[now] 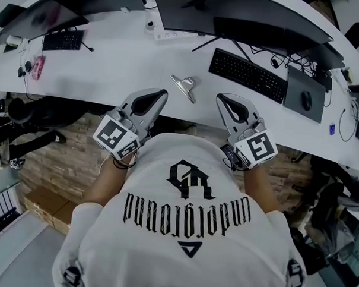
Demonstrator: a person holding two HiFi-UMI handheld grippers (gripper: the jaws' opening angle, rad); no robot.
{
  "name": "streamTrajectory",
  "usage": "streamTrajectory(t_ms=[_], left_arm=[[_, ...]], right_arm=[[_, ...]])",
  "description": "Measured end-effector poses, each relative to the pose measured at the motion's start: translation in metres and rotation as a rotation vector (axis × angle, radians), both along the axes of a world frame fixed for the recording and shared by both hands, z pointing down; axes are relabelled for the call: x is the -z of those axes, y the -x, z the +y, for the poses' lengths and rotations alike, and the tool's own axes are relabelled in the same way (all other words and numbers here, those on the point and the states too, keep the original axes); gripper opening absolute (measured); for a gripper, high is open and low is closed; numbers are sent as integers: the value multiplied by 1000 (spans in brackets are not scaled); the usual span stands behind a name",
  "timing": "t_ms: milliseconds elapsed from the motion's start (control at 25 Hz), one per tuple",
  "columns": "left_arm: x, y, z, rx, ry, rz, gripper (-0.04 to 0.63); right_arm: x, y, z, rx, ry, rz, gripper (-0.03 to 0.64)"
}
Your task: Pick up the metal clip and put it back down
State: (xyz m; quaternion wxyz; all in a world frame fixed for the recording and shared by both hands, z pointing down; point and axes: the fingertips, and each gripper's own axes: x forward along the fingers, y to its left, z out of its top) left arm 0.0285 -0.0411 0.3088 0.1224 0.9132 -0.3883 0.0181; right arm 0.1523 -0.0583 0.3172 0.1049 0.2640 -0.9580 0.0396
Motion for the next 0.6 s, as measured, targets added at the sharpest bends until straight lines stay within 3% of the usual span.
streamTrajectory(t_ms=[280,600], left_arm=[[13,27,23,54,-44,-11,14],[19,61,45,-3,-62,-13,14]], right_arm=[[15,21,16,25,-40,-26,15],[27,53,44,-28,-75,-14,15]])
